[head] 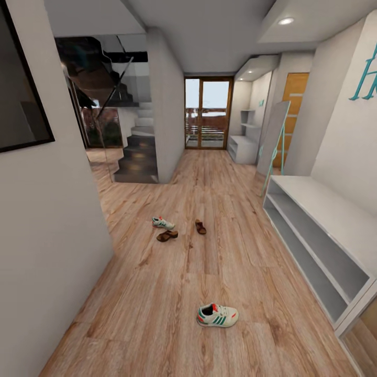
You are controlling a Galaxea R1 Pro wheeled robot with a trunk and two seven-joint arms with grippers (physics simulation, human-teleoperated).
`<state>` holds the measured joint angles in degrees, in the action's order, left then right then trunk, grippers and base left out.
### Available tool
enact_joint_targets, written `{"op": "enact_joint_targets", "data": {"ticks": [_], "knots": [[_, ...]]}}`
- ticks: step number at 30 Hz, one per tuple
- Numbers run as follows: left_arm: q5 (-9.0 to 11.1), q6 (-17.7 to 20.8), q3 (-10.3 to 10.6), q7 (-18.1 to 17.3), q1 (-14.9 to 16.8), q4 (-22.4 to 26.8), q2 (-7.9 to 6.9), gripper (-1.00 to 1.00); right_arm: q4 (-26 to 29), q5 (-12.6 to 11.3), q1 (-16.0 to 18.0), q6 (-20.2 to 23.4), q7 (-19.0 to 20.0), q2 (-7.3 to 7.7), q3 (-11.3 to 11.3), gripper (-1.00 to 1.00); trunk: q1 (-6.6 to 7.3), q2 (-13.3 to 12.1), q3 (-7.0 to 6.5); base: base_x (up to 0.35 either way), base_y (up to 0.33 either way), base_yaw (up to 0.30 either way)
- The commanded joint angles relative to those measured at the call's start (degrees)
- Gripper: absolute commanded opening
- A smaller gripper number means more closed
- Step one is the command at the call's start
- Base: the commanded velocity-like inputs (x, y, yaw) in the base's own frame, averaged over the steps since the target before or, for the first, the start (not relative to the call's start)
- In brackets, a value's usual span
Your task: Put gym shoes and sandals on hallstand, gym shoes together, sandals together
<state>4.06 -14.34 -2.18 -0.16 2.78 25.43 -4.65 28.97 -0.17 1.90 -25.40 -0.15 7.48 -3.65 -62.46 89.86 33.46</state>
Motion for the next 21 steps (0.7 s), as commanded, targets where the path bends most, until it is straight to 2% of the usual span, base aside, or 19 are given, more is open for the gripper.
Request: {"op": "enact_joint_targets", "data": {"ticks": [1,21], "knots": [[0.4,-0.2,0.1,0.0,0.0,0.0,-0.01,1.0,0.0,0.0,0.0,-0.2,0.0,0.0,0.0,1.0,-0.22,0.4,0.24,0.0,0.0,0.0],[0.4,-0.2,0.1,0.0,0.0,-0.1,-0.1,1.0,0.3,-0.1,0.0,-0.2,0.0,-0.18,0.1,1.0,-4.61,8.5,3.83,0.0,0.0,0.0]]}}
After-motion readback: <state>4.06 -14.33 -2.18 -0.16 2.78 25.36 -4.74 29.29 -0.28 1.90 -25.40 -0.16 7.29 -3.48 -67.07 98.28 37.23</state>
